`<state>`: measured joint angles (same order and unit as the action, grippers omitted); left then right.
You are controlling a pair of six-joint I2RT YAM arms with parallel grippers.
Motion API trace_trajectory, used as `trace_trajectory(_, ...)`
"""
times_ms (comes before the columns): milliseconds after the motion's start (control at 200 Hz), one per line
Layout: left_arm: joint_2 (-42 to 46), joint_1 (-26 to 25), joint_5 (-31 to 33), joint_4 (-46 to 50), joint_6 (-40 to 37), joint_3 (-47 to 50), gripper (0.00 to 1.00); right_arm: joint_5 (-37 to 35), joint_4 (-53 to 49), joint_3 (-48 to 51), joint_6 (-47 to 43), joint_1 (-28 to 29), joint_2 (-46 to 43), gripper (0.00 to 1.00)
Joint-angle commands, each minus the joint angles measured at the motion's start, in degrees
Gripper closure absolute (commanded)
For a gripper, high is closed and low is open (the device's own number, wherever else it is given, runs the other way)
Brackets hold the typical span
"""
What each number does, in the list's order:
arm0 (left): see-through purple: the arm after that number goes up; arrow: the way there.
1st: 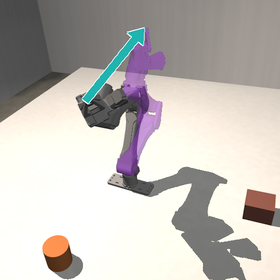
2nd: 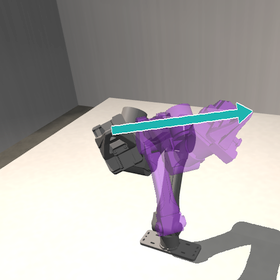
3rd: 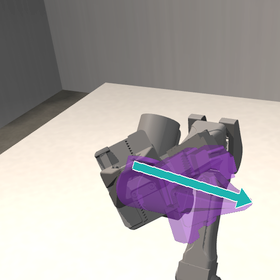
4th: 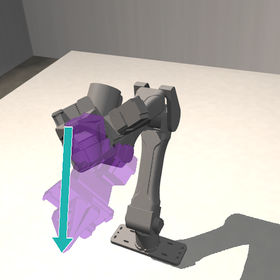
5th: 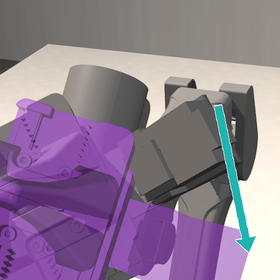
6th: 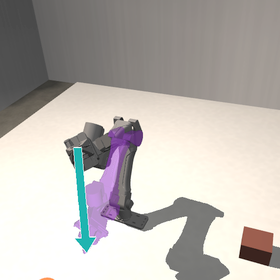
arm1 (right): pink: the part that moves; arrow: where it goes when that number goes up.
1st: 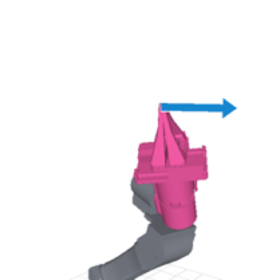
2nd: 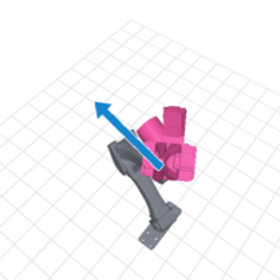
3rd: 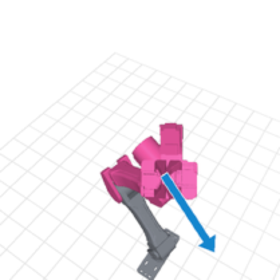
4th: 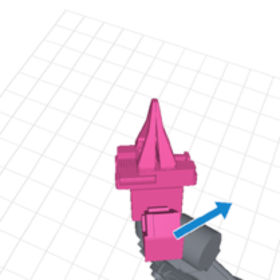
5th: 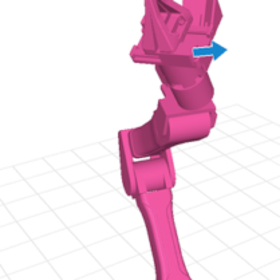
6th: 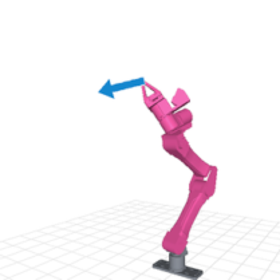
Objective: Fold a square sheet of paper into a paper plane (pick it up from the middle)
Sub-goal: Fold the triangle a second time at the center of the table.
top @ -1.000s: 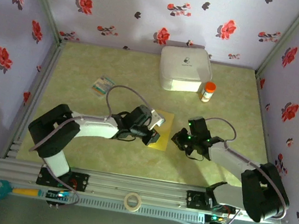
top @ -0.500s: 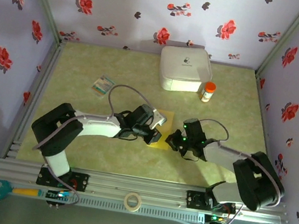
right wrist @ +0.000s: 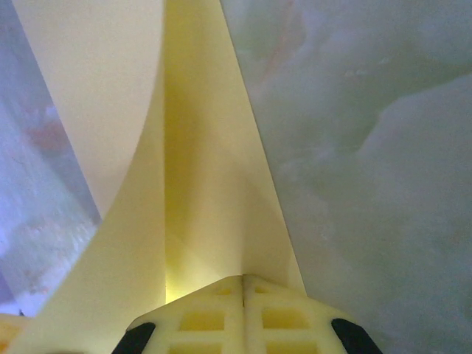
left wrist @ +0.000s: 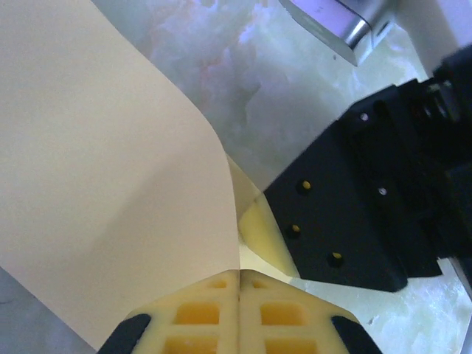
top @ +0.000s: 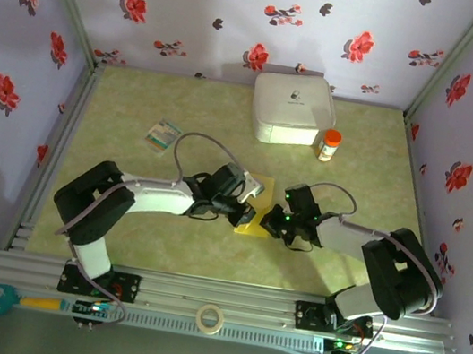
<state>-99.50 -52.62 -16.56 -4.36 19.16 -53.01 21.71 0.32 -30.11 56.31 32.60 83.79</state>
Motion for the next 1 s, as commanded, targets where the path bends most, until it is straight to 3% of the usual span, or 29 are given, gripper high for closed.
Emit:
trace_trajectory(0,-1.8,0.8,0.0,2.9,-1.4,-2.5,1.00,-3.4,-8.7,-0.6,-4.7,-0.6,0.6,1.00)
trace_trajectory(650,-7.4,3.2,1.9,7.5,-4.5,-7.7,0.98,-2.9,-12.1,-2.5,-9.0,-3.7,0.9,0.98)
trace_trajectory(995,-10.2,3.8,-0.4,7.4,-5.0,-8.4,0.97,-2.2,-11.5,-3.1,-9.0,-3.9,1.2,0.97)
